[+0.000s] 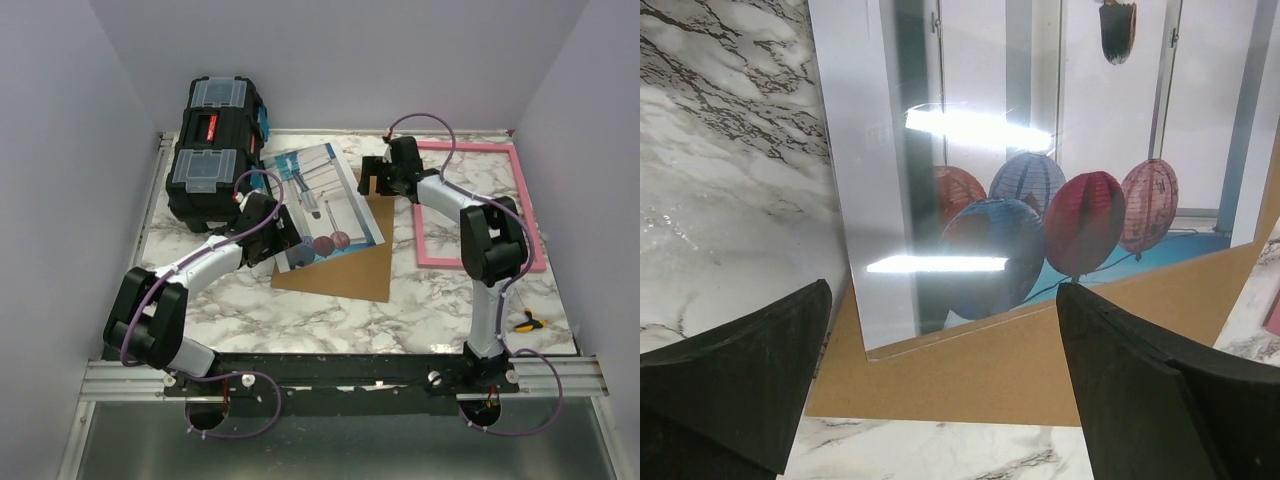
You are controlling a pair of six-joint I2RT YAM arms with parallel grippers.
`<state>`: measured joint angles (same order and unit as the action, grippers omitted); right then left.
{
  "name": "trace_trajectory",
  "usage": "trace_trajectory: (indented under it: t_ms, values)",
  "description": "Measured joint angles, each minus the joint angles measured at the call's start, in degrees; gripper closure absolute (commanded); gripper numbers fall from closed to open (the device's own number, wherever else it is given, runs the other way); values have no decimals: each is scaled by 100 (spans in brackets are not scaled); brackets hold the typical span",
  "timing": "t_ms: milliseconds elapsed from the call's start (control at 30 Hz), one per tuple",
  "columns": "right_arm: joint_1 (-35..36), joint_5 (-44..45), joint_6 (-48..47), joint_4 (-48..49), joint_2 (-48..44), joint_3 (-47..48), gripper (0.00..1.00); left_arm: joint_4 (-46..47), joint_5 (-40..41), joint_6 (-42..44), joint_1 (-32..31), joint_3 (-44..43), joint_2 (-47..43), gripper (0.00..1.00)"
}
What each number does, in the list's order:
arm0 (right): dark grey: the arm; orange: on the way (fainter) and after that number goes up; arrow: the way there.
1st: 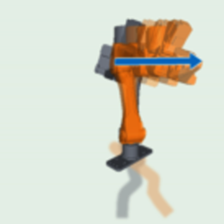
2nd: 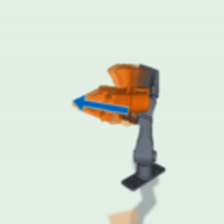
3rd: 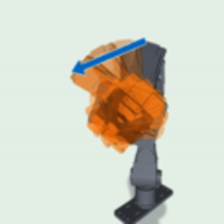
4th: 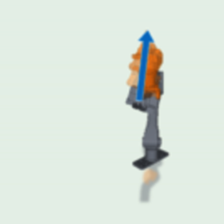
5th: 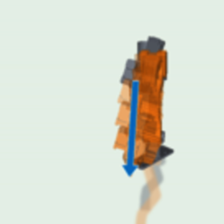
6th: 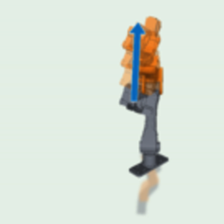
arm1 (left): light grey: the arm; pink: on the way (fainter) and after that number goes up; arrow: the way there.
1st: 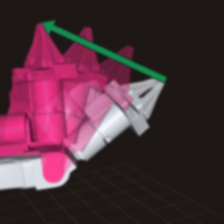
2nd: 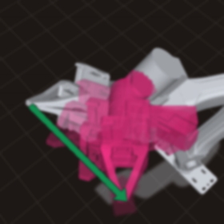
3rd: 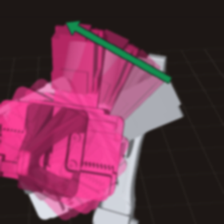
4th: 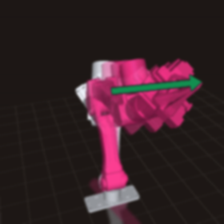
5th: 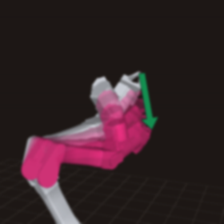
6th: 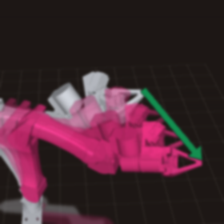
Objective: Take the photo out of the frame
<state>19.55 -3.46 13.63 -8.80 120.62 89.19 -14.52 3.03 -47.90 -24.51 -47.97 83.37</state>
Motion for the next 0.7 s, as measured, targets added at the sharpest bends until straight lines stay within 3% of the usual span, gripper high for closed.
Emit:
trace_trajectory:
  t_ms: [333, 700]
  values:
    - [70, -540, 382, 507, -398, -1196, 10, 245, -39, 50, 0, 0, 352, 8]
    - [420, -470, 564, 938, -791, -1886, 12, 420, -240, 63, -61, -15, 682, 8]
